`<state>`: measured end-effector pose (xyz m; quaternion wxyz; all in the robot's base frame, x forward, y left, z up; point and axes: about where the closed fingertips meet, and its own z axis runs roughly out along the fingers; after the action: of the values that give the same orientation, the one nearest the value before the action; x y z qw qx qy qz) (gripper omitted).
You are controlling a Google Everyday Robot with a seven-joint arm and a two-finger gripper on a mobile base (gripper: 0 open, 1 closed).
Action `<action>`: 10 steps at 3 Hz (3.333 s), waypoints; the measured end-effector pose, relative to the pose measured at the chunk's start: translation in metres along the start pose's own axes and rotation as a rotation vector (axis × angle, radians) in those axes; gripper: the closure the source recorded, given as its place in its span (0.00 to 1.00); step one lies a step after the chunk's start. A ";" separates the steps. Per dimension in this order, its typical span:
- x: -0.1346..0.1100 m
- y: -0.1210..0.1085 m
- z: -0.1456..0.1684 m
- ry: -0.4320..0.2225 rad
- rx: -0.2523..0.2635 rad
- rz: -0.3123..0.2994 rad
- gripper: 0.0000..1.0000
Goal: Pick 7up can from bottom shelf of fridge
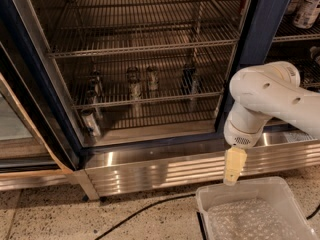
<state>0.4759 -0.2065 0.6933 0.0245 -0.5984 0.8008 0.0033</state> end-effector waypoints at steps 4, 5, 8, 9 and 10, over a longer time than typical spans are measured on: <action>-0.045 -0.026 0.092 -0.193 -0.068 -0.040 0.00; -0.063 -0.029 0.118 -0.305 -0.093 -0.086 0.00; -0.111 -0.057 0.149 -0.523 -0.068 -0.035 0.00; -0.145 -0.087 0.154 -0.662 -0.024 0.013 0.00; -0.176 -0.114 0.161 -0.771 0.005 0.072 0.00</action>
Offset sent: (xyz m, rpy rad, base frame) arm 0.0127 0.0061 -0.0283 0.0356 0.0193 -0.0023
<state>0.6407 -0.0642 0.5425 0.3253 -0.5246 0.7533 0.2270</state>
